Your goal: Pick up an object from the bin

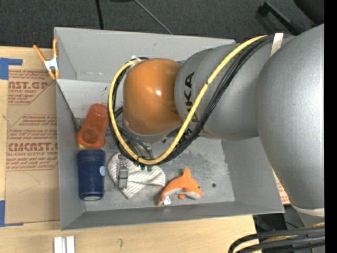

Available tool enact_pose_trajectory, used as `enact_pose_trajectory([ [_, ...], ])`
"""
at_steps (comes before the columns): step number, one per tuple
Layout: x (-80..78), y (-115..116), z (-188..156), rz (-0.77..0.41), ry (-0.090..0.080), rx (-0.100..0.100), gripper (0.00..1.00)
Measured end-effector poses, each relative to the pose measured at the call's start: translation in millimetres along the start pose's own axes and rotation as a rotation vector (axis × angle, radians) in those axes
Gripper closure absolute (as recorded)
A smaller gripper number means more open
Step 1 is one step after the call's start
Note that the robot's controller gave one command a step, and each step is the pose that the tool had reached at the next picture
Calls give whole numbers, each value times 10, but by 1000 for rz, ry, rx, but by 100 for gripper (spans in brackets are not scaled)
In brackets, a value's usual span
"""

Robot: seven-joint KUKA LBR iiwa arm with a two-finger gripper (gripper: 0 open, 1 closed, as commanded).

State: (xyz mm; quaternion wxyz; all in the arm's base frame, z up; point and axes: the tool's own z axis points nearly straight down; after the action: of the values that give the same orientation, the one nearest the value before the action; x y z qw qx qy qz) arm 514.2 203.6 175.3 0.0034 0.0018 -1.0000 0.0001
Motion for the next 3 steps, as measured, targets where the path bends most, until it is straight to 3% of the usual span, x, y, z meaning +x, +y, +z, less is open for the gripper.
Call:
enact_pose_trajectory([
  [1, -21, -11, -45, 3, -7, -2, 0],
  [2, 4, -389, 468, -93, -11, -1, 0],
  [3, 103, -707, 1081, -285, -5, 0, 0],
])
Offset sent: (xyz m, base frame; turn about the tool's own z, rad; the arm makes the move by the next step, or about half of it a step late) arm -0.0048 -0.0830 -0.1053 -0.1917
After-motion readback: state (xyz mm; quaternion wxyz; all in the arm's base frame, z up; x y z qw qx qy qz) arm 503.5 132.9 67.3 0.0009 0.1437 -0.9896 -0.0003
